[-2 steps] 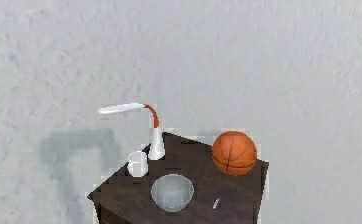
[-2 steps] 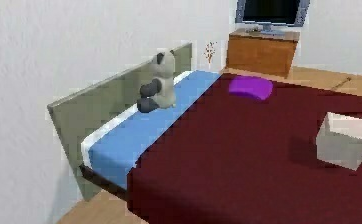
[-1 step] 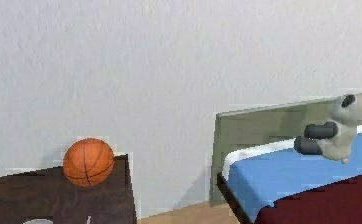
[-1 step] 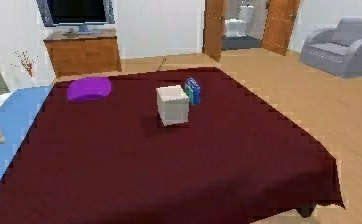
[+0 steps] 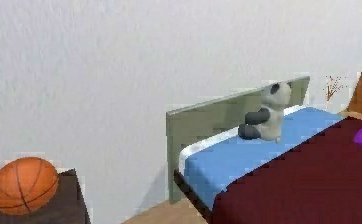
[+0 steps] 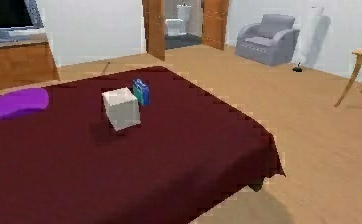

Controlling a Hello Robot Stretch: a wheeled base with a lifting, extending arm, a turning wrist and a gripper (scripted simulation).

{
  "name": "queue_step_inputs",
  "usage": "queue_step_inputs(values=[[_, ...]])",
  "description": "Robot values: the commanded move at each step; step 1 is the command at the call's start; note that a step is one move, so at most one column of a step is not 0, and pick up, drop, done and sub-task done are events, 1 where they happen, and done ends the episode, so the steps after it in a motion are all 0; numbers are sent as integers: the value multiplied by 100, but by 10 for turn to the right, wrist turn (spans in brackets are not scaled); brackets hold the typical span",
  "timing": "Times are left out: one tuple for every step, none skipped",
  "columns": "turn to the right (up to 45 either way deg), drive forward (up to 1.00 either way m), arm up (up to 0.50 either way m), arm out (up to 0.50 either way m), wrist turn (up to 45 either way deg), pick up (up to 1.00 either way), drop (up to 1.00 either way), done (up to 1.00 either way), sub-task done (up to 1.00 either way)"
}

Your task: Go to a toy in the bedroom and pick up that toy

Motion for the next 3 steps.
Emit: queue_step_inputs(values=[[0,35,0,0,0,0,0,0,0],[-90,0,0,0,0,0,0,0,0],[0,40,0,0,0,0,0,0,0]])
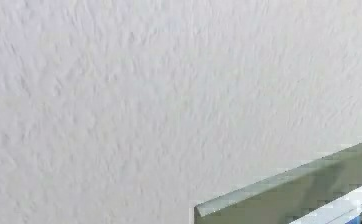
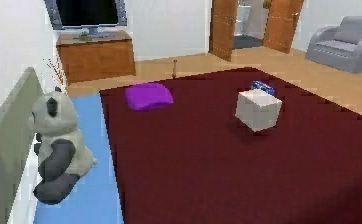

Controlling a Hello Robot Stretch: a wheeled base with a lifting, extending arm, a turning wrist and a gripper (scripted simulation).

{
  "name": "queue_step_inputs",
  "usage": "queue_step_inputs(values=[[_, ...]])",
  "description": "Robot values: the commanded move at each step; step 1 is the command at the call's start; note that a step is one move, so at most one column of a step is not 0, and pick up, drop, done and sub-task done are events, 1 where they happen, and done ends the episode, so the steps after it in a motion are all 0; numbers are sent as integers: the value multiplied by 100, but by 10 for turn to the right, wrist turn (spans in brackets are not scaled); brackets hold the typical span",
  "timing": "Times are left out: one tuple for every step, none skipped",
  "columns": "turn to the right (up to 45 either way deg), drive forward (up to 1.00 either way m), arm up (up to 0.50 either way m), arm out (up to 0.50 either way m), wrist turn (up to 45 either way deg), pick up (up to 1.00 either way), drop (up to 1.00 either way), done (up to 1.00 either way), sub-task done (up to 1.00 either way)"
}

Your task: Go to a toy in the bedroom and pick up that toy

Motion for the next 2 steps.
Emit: queue_step_inputs(values=[[-270,0,0,0,0,0,0,0,0],[0,0,50,0,0,0,0,0,0]])
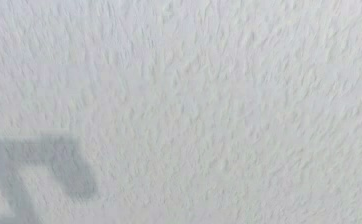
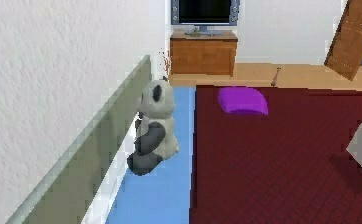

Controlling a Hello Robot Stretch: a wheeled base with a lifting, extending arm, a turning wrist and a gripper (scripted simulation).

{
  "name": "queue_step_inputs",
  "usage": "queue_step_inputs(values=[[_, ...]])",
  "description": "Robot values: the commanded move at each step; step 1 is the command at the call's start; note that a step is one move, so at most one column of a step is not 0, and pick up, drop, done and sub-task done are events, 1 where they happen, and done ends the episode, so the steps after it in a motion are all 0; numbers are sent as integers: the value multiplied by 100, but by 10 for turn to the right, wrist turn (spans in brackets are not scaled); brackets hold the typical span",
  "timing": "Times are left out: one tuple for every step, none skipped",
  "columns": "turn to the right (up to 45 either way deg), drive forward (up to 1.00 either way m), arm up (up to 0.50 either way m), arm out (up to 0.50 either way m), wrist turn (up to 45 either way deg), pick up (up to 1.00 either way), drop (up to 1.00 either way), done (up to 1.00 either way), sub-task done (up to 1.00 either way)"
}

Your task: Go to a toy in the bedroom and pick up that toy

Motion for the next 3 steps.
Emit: queue_step_inputs(values=[[0,0,26,0,0,0,0,0,0],[0,0,0,48,0,0,0,0,0],[0,0,0,0,450,0,0,0,0]])
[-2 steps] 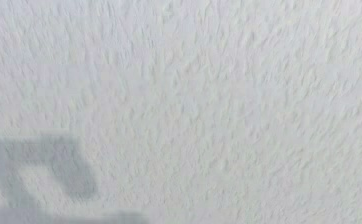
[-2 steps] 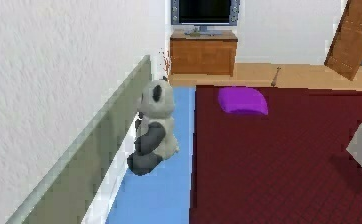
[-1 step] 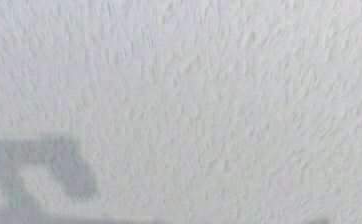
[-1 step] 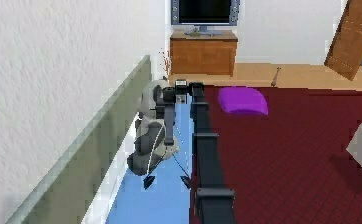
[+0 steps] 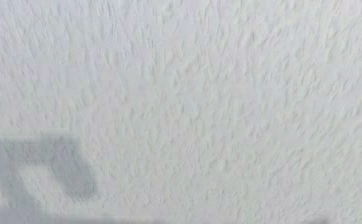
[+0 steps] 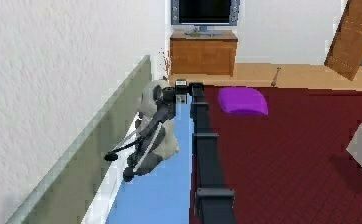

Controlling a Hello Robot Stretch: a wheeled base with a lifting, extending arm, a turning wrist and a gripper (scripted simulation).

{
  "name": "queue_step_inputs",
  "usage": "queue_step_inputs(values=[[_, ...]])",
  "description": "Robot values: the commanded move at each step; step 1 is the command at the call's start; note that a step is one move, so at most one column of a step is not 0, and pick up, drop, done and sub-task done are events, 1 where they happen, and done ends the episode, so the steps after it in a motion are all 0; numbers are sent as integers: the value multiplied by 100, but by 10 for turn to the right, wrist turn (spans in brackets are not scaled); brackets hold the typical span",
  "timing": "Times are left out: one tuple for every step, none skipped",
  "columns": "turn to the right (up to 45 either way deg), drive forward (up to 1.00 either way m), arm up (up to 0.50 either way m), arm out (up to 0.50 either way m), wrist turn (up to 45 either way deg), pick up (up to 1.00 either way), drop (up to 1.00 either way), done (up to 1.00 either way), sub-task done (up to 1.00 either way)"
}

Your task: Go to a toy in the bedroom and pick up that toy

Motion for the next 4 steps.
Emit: queue_step_inputs(values=[[0,0,0,0,450,0,0,0,0],[0,0,0,0,360,0,0,0,0],[0,0,-30,0,0,0,0,0,0],[0,0,0,0,0,100,0,0,0]])
